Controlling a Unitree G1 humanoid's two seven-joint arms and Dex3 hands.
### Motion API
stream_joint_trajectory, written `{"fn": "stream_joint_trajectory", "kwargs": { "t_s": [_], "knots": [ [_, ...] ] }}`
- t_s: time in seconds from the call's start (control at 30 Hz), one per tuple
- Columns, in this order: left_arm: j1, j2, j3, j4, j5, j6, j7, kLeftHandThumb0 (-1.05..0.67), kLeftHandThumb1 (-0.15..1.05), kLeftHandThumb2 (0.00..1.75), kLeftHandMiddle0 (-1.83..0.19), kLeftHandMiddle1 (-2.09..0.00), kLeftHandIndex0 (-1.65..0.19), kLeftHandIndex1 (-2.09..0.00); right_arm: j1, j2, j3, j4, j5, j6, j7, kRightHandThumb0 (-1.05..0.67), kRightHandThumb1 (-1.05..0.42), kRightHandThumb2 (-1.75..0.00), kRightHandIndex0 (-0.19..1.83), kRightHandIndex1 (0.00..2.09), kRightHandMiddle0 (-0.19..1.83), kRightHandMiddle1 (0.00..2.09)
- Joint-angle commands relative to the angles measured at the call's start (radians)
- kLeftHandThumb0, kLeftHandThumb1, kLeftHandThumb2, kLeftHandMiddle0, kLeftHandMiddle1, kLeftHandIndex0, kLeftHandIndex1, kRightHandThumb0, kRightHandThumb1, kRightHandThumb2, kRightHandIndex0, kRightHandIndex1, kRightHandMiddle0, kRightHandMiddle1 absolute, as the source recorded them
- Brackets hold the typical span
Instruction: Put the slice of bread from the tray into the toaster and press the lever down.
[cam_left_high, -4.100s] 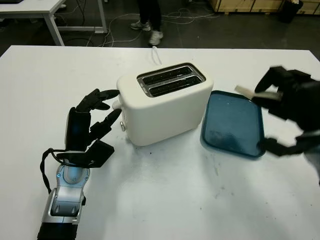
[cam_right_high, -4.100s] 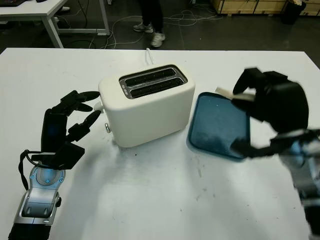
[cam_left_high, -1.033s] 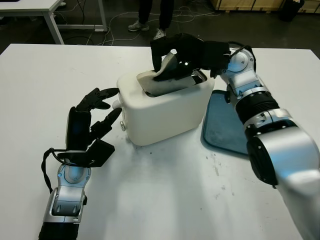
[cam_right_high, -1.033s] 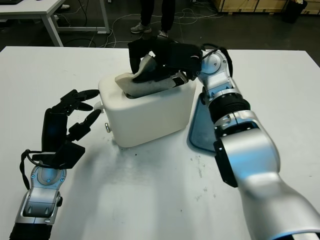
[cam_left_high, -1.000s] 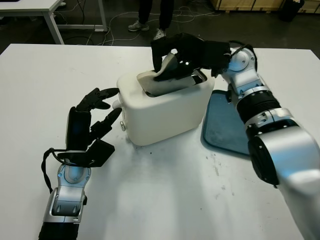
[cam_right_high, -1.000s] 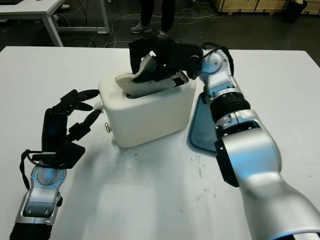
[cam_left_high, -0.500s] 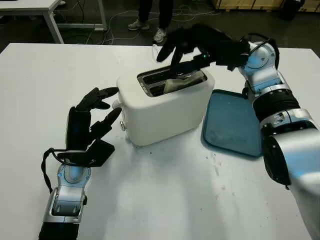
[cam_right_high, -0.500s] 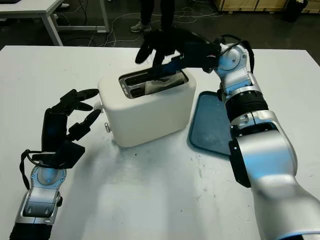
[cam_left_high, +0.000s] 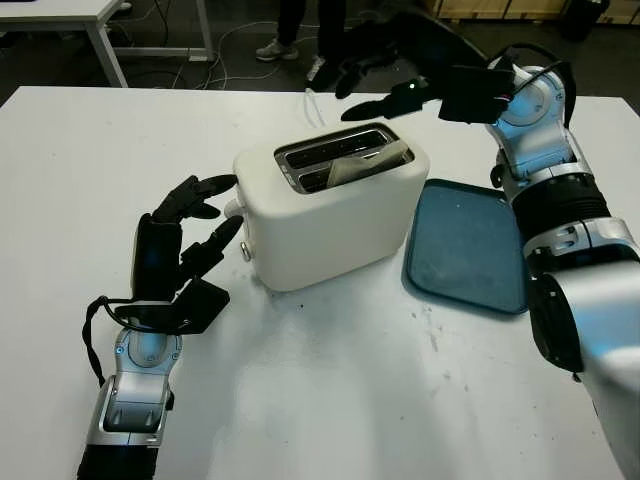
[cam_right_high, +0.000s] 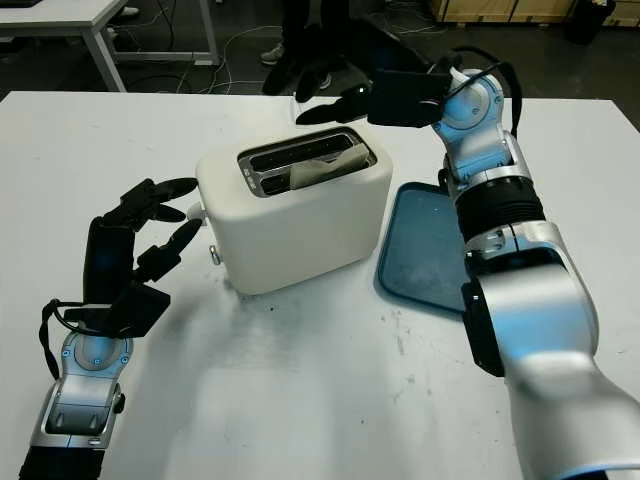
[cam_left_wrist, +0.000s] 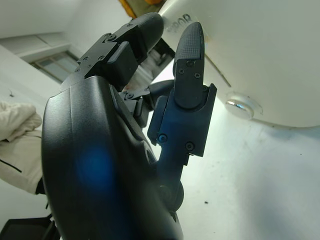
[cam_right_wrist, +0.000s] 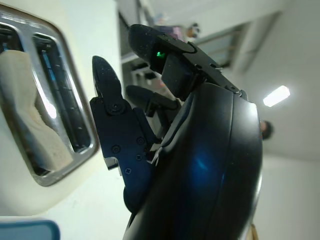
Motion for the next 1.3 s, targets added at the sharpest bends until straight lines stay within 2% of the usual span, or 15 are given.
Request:
{"fn": "stream_joint_trajectory", "kwargs": {
  "t_s": [0.0, 0.03, 0.07, 0.1, 0.13, 0.2, 0.27, 0.3, 0.47, 0.5, 0.57, 0.7, 0.9, 1.03, 1.27],
  "knots": [
    [0.011, 0.015, 0.01, -0.012, 0.021, 0.004, 0.007, -0.53, 0.92, 0.29, -0.39, -1.27, -0.64, -0.47, 0.08, -0.015, -0.038, -0.054, 0.029, -0.04, -0.058, 0.01, -0.76, -0.28, 0.58, 1.11, 0.78, 0.62],
    [0.011, 0.02, 0.012, -0.013, 0.021, 0.004, 0.006, -0.54, 0.92, 0.29, -0.39, -1.28, -0.64, -0.47, 0.113, -0.016, -0.05, -0.08, 0.031, -0.051, -0.084, 0.19, -0.51, -0.89, 0.57, 1.26, 0.77, 0.77],
    [0.01, 0.026, 0.016, -0.014, 0.024, 0.001, 0.006, -0.54, 0.92, 0.3, -0.39, -1.29, -0.64, -0.47, 0.156, -0.023, -0.064, -0.11, 0.027, -0.077, -0.116, 0.26, -0.4, -1.15, 0.57, 1.32, 0.76, 0.85],
    [0.009, 0.032, 0.02, -0.015, 0.029, -0.003, 0.009, -0.55, 0.92, 0.3, -0.39, -1.29, -0.65, -0.47, 0.203, -0.03, -0.078, -0.143, 0.02, -0.099, -0.15, 0.34, -0.39, -1.26, 0.56, 1.44, 0.74, 0.95],
    [0.007, 0.038, 0.024, -0.016, 0.036, -0.005, 0.012, -0.56, 0.92, 0.3, -0.39, -1.3, -0.65, -0.47, 0.247, -0.037, -0.089, -0.174, 0.018, -0.11, -0.174, 0.44, -0.46, -1.23, 0.56, 1.59, 0.71, 1.11],
    [0.004, 0.061, 0.033, -0.016, 0.044, -0.02, 0.01, -0.55, 0.92, 0.3, -0.4, -1.3, -0.65, -0.47, 0.356, -0.052, -0.117, -0.254, 0.031, -0.109, -0.203, 0.55, -0.53, -1.14, 0.57, 1.7, 0.64, 1.3],
    [0.001, 0.083, 0.043, -0.02, 0.044, -0.025, 0.0, -0.53, 0.92, 0.31, -0.4, -1.31, -0.64, -0.46, 0.469, -0.067, -0.141, -0.351, 0.013, -0.086, -0.246, 0.55, -0.52, -1.1, 0.62, 1.58, 0.6, 1.33],
    [0.0, 0.094, 0.048, -0.028, 0.048, -0.019, -0.005, -0.54, 0.92, 0.31, -0.39, -1.32, -0.64, -0.46, 0.535, -0.072, -0.156, -0.405, 0.001, -0.076, -0.269, 0.53, -0.54, -1.02, 0.64, 1.46, 0.62, 1.24],
    [-0.005, 0.144, 0.069, -0.066, 0.065, 0.002, -0.023, -0.54, 0.92, 0.3, -0.41, -1.25, -0.66, -0.45, 0.796, -0.073, -0.206, -0.654, -0.064, -0.035, -0.359, 0.09, -0.88, -0.15, 0.69, 0.88, 0.81, 0.47],
    [-0.008, 0.152, 0.074, -0.073, 0.068, 0.008, -0.027, -0.54, 0.92, 0.29, -0.42, -1.24, -0.66, -0.45, 0.84, -0.067, -0.215, -0.698, -0.077, -0.02, -0.377, 0.02, -0.9, -0.09, 0.7, 0.81, 0.83, 0.38],
    [-0.011, 0.166, 0.084, -0.088, 0.072, 0.019, -0.037, -0.53, 0.92, 0.27, -0.44, -1.22, -0.67, -0.44, 0.909, -0.049, -0.232, -0.755, -0.098, -0.016, -0.422, -0.11, -0.91, -0.04, 0.74, 0.67, 0.86, 0.21],
    [-0.018, 0.198, 0.101, -0.104, 0.079, 0.025, -0.056, -0.52, 0.92, 0.24, -0.46, -1.21, -0.69, -0.43, 0.99, -0.002, -0.26, -0.825, -0.188, -0.024, -0.552, -0.25, -0.92, -0.05, 0.8, 0.58, 0.9, 0.11],
    [-0.025, 0.243, 0.111, -0.114, 0.078, 0.019, -0.098, -0.49, 0.92, 0.19, -0.49, -1.2, -0.72, -0.42, 1.013, 0.031, -0.26, -0.838, -0.354, 0.011, -0.728, -0.32, -0.92, -0.09, 0.9, 0.29, 0.95, 0.02],
    [-0.036, 0.282, 0.111, -0.102, 0.084, -0.004, -0.122, -0.47, 0.92, 0.18, -0.51, -1.19, -0.74, -0.41, 0.994, 0.037, -0.23, -0.837, -0.4, 0.062, -0.759, -0.32, -0.92, -0.07, 0.94, 0.26, 0.94, 0.01],
    [-0.057, 0.316, 0.095, -0.071, 0.1, -0.033, -0.131, -0.45, 0.92, 0.13, -0.52, -1.2, -0.75, -0.4, 0.959, 0.043, -0.157, -0.845, -0.622, 0.195, -0.899, -0.39, -0.9, 0.0, 0.99, 0.18, 0.96, 0.01]
  ]
}}
